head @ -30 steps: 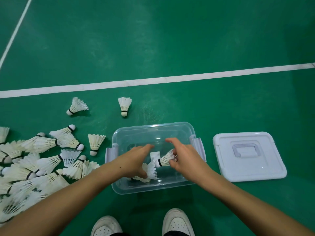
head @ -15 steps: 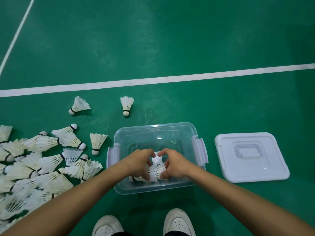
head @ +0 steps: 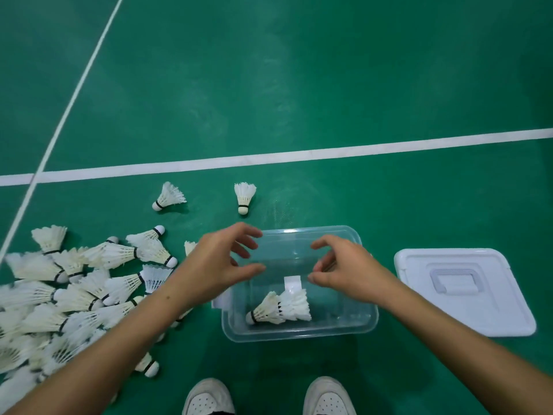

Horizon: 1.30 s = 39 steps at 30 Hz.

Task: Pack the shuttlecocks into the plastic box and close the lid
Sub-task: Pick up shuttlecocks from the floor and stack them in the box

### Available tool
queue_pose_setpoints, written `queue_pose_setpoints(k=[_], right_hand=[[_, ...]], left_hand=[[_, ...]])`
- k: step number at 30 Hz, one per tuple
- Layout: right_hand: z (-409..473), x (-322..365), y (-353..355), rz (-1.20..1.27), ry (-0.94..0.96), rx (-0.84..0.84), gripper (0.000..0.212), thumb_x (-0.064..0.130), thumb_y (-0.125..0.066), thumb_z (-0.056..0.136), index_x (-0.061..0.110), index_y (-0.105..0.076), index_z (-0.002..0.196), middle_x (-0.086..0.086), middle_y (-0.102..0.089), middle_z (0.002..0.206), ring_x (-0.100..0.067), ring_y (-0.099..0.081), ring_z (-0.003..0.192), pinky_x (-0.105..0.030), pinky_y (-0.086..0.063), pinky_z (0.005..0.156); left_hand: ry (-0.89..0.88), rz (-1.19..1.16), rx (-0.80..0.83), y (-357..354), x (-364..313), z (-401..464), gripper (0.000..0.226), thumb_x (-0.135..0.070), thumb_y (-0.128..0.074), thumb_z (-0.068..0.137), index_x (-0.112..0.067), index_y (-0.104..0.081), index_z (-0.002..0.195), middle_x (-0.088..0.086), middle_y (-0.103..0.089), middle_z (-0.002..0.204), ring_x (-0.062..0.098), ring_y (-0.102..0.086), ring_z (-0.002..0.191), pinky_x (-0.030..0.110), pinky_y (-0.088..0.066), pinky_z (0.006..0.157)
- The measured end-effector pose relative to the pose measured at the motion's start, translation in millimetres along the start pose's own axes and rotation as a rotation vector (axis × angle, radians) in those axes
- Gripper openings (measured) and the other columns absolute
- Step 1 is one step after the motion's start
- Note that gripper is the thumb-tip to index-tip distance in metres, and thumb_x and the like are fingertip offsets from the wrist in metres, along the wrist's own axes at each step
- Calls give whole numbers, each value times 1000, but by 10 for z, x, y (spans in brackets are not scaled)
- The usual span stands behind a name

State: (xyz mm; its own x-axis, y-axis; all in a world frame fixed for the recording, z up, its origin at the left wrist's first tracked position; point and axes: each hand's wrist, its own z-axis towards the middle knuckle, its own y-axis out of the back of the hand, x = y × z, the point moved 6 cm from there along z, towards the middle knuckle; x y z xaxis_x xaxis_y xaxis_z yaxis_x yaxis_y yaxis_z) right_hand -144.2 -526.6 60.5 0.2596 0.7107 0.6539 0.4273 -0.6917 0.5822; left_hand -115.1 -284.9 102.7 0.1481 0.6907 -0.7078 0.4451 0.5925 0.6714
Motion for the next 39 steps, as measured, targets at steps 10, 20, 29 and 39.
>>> queue_pose_setpoints(k=[10, 20, 29, 39], right_hand=[[805, 1204, 232, 28, 287, -151, 48, 23, -84, 85, 23, -62, 128, 8, -76, 88, -9, -73, 84, -42, -61, 86], [2054, 1295, -372, -173, 284, -115, 67, 25, -81, 87, 21, -47, 145, -5, -65, 130, -26, -57, 124, -46, -49, 105], [2612, 1012, -510, -315, 208, -93, 76, 19, -73, 90, 25, -36, 156, -11, -65, 127, -36, -48, 129, -53, -48, 103], [2693, 971, -511, -177, 286, -65, 62, 13, -73, 93, 20, -46, 148, -5, -67, 106, -24, -62, 97, -43, -54, 90]], left_hand=[[52, 198, -166, 878, 1082, 12, 65, -38, -90, 80, -30, -59, 136, -12, -65, 124, 8, -64, 110, 32, -57, 91], [86, 378, 99, 365, 2024, 550, 94, -72, -78, 75, -37, -40, 154, -22, -63, 136, 8, -53, 125, 38, -51, 102], [84, 202, 15, 666, 2163, 942, 93, -55, -84, 79, -35, -37, 158, -14, -66, 93, 5, -62, 94, 32, -52, 88], [264, 443, -199, 1356, 2528, 1402, 75, -43, -78, 89, -32, -41, 153, -9, -62, 75, 13, -58, 69, 32, -46, 62]])
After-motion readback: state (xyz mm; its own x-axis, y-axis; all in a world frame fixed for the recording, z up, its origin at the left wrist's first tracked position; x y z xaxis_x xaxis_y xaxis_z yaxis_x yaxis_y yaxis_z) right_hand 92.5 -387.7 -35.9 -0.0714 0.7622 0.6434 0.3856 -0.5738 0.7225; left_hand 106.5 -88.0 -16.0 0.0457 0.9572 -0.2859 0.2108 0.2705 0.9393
